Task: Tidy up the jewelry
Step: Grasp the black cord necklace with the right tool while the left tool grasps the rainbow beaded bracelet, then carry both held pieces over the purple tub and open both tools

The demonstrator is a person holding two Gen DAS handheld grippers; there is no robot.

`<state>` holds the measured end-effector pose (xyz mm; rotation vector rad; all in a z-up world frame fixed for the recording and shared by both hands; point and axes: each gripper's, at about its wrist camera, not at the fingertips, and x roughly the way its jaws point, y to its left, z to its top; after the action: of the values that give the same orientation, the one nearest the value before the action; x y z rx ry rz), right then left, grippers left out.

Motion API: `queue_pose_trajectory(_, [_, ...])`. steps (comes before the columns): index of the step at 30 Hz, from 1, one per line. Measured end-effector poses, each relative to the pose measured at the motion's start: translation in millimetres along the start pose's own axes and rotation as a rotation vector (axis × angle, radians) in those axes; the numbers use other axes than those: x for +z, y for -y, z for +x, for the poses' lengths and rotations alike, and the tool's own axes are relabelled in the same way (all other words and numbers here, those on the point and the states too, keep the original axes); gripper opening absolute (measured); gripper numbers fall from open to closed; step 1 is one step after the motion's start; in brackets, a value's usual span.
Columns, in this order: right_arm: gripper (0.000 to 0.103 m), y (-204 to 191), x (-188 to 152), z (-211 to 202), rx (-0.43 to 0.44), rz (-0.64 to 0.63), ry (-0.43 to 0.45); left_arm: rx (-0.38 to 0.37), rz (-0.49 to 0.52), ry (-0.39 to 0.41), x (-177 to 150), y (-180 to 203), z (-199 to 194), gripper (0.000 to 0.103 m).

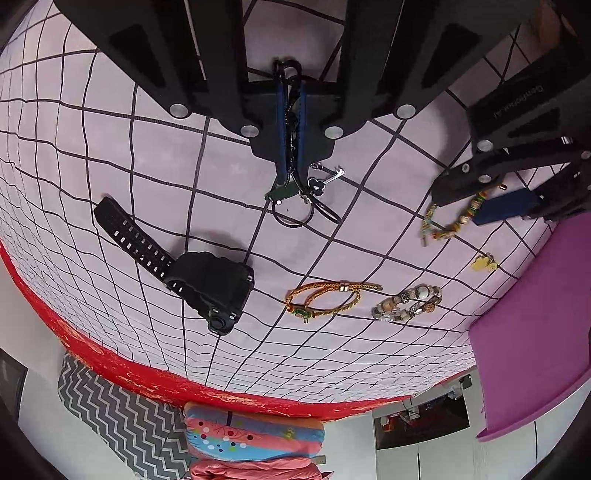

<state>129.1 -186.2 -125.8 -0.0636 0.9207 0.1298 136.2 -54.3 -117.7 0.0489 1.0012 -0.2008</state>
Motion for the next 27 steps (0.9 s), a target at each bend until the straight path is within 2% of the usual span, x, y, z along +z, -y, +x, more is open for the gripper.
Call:
queue_pose_trajectory(3, [0.005,1,-1,-2,0.009,0.018,-0.001,-0.008,0.007,-0.013,-1,2,-3,0.012])
queue_pose_trajectory(9, [0.005,8,-10,-14,0.059,0.109,-0.013,-0.084,-0.047,-0.051,-5,-10,-13,0.012])
queue_pose_trajectory(15, [0.005,5,-25,-39,0.104,0.178,-0.018,-0.126,-0.062,-0.069,-19,-14,-30,0.011])
queue_pose_trajectory(27, [0.005,-16,-45,-105,0.148,0.213,0.025,-0.144,-0.035,-0.005,-38,-23,-98,0.011])
